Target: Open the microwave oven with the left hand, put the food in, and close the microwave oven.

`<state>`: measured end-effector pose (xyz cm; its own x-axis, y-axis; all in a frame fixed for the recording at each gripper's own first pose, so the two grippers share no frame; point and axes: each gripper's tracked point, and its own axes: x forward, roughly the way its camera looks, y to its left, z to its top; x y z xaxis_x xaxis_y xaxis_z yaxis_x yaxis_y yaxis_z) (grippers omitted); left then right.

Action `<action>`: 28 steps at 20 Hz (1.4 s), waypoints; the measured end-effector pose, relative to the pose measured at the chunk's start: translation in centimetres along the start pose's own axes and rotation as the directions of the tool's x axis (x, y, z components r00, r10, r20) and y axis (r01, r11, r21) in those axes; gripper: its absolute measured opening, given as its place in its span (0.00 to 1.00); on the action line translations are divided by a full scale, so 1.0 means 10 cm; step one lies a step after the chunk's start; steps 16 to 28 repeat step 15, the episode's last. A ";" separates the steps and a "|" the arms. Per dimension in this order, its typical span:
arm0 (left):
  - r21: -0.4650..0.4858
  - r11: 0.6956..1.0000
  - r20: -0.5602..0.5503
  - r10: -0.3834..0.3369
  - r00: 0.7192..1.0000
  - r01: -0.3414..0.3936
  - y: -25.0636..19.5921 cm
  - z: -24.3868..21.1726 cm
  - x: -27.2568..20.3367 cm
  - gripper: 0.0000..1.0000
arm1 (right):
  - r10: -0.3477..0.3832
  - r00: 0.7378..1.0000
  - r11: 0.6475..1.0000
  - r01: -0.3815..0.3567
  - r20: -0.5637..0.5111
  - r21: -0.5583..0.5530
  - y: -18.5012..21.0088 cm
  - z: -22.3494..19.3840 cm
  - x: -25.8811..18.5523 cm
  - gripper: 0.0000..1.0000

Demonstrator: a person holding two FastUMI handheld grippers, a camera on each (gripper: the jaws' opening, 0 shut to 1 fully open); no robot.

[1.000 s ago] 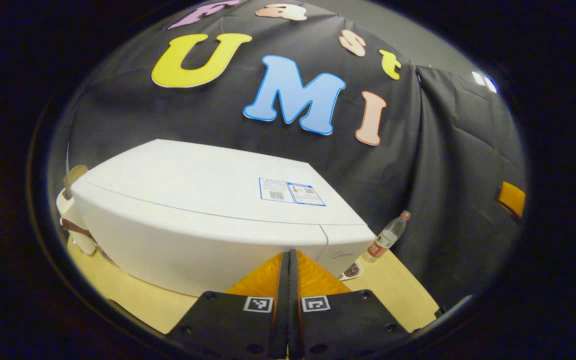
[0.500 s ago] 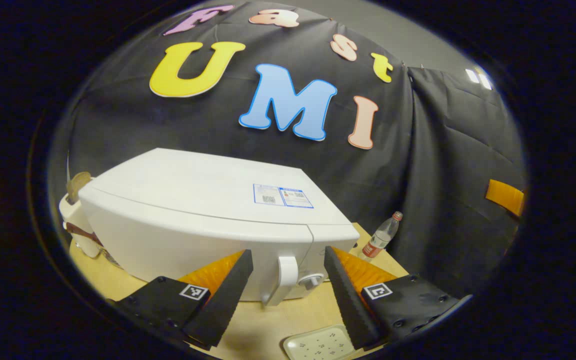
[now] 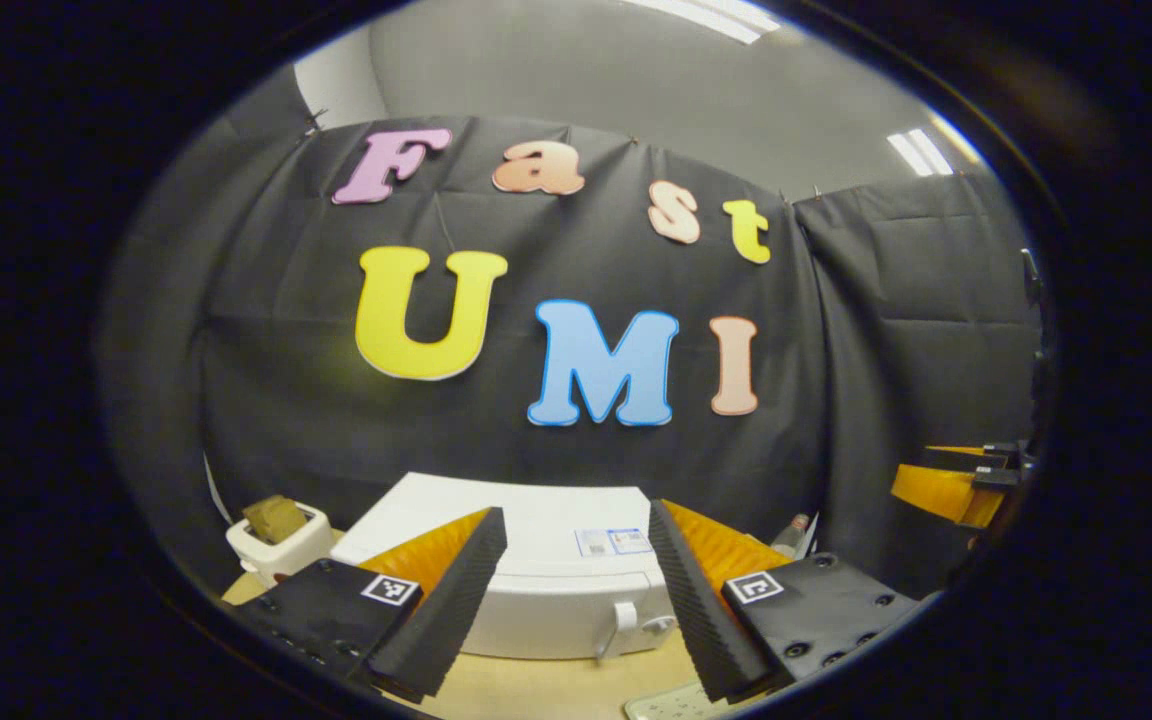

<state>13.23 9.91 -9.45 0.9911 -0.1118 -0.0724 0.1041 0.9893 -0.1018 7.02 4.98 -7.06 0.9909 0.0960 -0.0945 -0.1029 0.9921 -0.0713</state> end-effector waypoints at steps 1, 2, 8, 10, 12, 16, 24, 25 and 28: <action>0.012 1.000 0.025 0.004 1.000 -0.004 -0.01 0.16 -0.11 0.96 | 0.001 1.000 1.000 -0.001 0.012 0.006 0.04 0.08 -0.03 0.95; 0.020 1.000 0.045 0.008 0.999 -0.009 -0.01 0.32 -0.21 0.96 | -0.001 1.000 1.000 0.001 0.020 0.011 0.07 0.17 -0.05 0.95; 0.051 0.998 0.113 0.026 0.993 -0.032 0.04 0.87 -0.75 0.99 | -0.016 0.998 1.000 0.015 0.066 0.016 0.28 0.55 -0.28 0.95; 0.073 0.997 0.120 0.029 0.992 -0.038 0.08 0.88 -0.86 0.93 | -0.029 0.997 0.999 0.028 0.076 0.015 0.33 0.59 -0.35 0.95; 0.079 0.997 0.119 0.010 0.993 -0.019 0.03 0.86 -0.96 0.96 | -0.042 0.997 0.999 0.041 0.071 0.008 0.35 0.58 -0.44 0.95; 0.068 0.998 0.126 -0.020 0.992 0.012 0.01 0.79 -1.00 0.94 | -0.057 0.995 0.998 0.058 0.077 -0.011 0.39 0.59 -0.55 0.95; 0.068 0.998 0.126 -0.020 0.992 0.012 0.01 0.79 -1.00 0.94 | -0.057 0.995 0.998 0.058 0.077 -0.011 0.39 0.59 -0.55 0.95; 0.068 0.998 0.126 -0.020 0.992 0.012 0.01 0.79 -1.00 0.94 | -0.057 0.995 0.998 0.058 0.077 -0.011 0.39 0.59 -0.55 0.95; 0.068 0.998 0.126 -0.020 0.992 0.012 0.01 0.79 -1.00 0.94 | -0.057 0.995 0.998 0.058 0.077 -0.011 0.39 0.59 -0.55 0.95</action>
